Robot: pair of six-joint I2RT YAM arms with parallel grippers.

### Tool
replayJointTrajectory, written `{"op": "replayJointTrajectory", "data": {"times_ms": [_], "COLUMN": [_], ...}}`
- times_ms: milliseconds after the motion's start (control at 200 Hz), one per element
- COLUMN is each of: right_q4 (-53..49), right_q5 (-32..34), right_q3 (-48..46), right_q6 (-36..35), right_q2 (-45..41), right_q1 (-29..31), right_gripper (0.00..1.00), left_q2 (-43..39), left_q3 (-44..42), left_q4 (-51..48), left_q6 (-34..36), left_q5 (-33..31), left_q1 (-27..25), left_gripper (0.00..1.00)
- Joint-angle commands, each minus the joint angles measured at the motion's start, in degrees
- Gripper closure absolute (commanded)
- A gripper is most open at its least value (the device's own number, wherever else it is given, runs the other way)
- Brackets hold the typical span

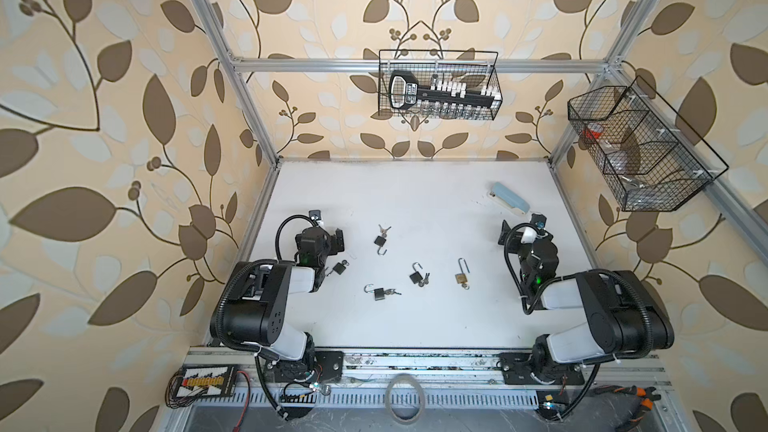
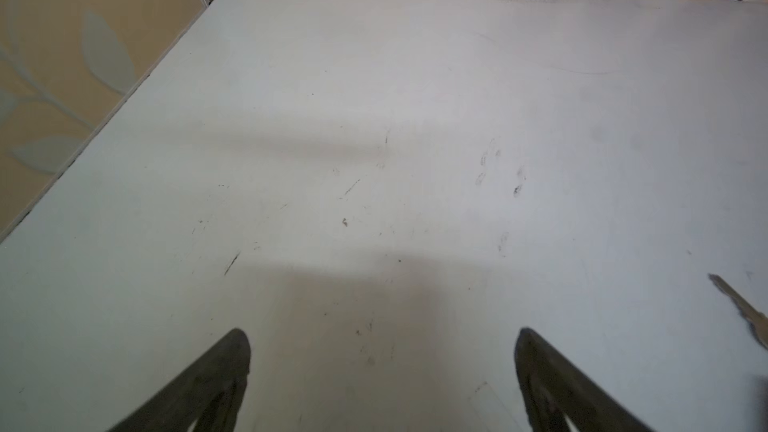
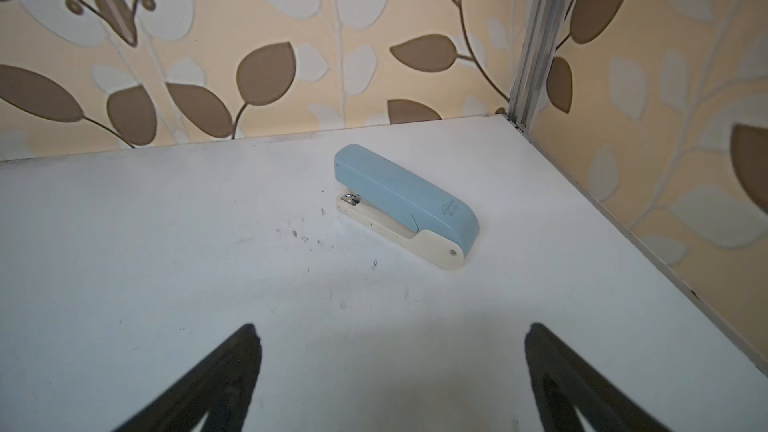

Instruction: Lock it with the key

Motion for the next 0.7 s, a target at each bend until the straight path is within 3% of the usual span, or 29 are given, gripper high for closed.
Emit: {"op": "replayJointTrajectory", "data": {"times_ms": [0,695], "right_q4": [0.35,0.46], "right_q5": [-0.81,-1.18], "right_q3": [-0.20,-0.27], "right_q6": [-0.29,-0.12], "right_q2": [0.01,-0.08], "right_q1": [-0.12,-0.43], "right_gripper": [0.01,0.01], "left_q2": [-1.14,-1.65], "left_q3": [0.10,-0.89], "left_q4": [2.09,3.49], "left_q6": [0.01,0.48], "left_q5": [0.56,-0.77], "left_q1": [0.42,-0.18], "left_gripper": [0.01,0.01]}}
